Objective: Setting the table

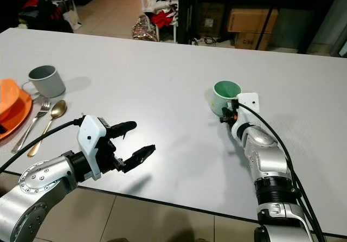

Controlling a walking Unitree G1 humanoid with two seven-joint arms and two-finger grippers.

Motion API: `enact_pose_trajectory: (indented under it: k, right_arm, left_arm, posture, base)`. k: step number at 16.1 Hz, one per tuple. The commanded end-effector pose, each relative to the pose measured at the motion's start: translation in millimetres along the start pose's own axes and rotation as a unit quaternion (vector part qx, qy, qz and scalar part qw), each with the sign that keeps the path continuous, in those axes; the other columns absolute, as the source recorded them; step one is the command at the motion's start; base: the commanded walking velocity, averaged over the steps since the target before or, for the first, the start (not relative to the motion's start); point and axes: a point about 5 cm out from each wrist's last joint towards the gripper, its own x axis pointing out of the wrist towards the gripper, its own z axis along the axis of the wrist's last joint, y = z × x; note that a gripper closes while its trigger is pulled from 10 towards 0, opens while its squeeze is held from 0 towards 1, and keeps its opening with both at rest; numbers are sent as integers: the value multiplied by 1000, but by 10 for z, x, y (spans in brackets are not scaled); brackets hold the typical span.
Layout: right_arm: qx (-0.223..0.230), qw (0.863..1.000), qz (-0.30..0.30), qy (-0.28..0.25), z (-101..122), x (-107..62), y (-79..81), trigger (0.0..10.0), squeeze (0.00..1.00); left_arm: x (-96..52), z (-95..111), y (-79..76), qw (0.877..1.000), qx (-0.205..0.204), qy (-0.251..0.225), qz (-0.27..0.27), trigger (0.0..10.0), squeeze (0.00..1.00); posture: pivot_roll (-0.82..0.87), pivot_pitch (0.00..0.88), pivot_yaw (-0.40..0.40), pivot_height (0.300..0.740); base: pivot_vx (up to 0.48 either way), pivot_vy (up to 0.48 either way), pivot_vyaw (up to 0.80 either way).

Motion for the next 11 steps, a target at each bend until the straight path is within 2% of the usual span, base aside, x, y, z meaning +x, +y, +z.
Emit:
enact_pose_trajectory:
  k: [1, 3, 4, 8, 9, 11]
  right_arm:
    - [12, 1000, 8, -21, 133, -16, 16, 10000, 1000]
    - [16, 999, 12, -27, 172, -52, 28, 10000, 1000]
    - [17, 999, 14, -34, 220, -134, 34, 10000, 1000]
    - [-13, 999, 34, -20, 205, -682, 117, 10000, 1000]
    - [-27, 998, 37, -36, 242, -816, 191, 10000, 1000]
    - [-47, 988, 100, -108, 417, -1088, 566, 10000, 1000]
  left_arm:
    - [-13, 37, -1, 1000, 6, -2, -4, 10000, 0]
    - [-15, 40, 2, 1000, 6, -3, -5, 10000, 0]
    - [-17, 51, 2, 1000, 7, -5, -7, 10000, 0]
    - [-67, 164, -16, 999, -5, -38, -12, 10000, 0]
    - [-98, 156, -15, 999, -8, -38, -2, 10000, 0]
    - [-227, 142, -5, 997, -29, -48, 48, 10000, 0]
  posture:
    - [40, 0, 39, 740]
    - [39, 0, 40, 740]
    - [42, 0, 37, 740]
    - [33, 0, 38, 740]
    - [24, 0, 46, 740]
    - [11, 0, 54, 740]
  base:
    - [0, 0, 0]
    - [0, 0, 0]
    - [0, 0, 0]
    - [0, 0, 0]
    - [0, 0, 0]
    - [0, 0, 0]
